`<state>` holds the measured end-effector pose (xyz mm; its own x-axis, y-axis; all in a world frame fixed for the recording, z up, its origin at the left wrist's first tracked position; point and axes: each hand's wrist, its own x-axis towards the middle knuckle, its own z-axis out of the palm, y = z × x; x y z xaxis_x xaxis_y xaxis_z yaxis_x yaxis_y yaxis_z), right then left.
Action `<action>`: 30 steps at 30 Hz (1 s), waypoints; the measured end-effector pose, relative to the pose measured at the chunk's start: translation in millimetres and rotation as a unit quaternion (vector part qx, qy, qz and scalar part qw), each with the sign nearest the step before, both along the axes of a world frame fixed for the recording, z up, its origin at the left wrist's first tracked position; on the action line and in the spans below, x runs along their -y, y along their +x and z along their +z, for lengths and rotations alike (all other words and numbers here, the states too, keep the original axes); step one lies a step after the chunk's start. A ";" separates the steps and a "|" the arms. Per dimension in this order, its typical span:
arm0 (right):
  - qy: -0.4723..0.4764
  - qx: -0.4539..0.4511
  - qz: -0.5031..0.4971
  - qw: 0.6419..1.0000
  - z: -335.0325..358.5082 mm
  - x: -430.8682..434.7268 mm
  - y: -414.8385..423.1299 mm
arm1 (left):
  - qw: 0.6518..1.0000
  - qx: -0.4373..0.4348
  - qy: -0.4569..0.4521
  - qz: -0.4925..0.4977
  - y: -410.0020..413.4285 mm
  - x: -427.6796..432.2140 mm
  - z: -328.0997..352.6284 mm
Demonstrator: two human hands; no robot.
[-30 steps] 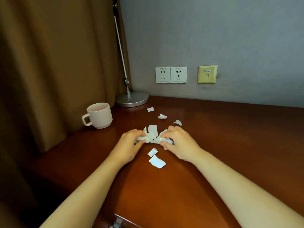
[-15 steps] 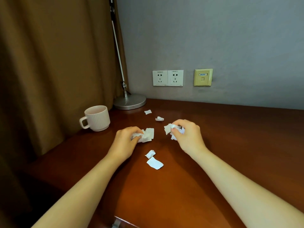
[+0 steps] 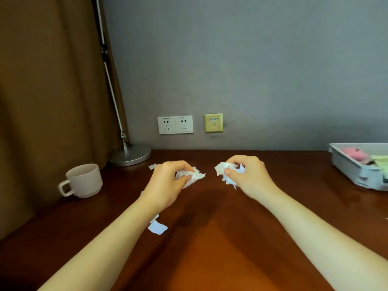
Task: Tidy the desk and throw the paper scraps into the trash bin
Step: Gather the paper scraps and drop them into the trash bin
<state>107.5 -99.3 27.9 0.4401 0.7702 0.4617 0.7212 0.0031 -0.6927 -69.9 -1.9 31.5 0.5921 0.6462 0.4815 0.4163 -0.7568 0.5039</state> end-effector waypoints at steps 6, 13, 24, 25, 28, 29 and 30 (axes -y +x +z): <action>0.025 0.019 -0.046 0.998 18.0 85.7 32.1 | 0.991 -0.018 0.037 -0.127 58.1 71.7 19.0; 0.004 0.071 -0.108 0.992 22.2 188.5 66.8 | 0.971 -0.006 0.048 -0.236 105.2 148.4 32.2; 0.034 0.100 -0.224 0.969 7.0 354.4 79.2 | 0.927 0.012 0.044 -0.371 186.5 267.8 16.9; 0.032 0.098 -0.238 0.966 4.2 369.9 80.3 | 0.920 0.012 0.042 -0.388 194.4 281.6 15.3; 0.022 0.083 -0.284 0.955 -7.7 414.5 84.2 | 0.893 0.004 0.038 -0.448 215.5 322.9 8.8; 0.021 0.074 -0.301 0.951 -13.3 430.3 85.5 | 0.884 0.001 0.034 -0.466 223.0 337.6 4.7; 0.021 0.065 -0.316 0.946 -19.3 445.1 86.5 | 0.877 -0.002 0.030 -0.480 228.9 351.5 0.4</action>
<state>194.0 -544.4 8.6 0.7451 0.3515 0.5668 0.6662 -0.4328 -0.6074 158.9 -353.4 31.8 0.8509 -0.1765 0.4947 -0.4253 -0.7842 0.4518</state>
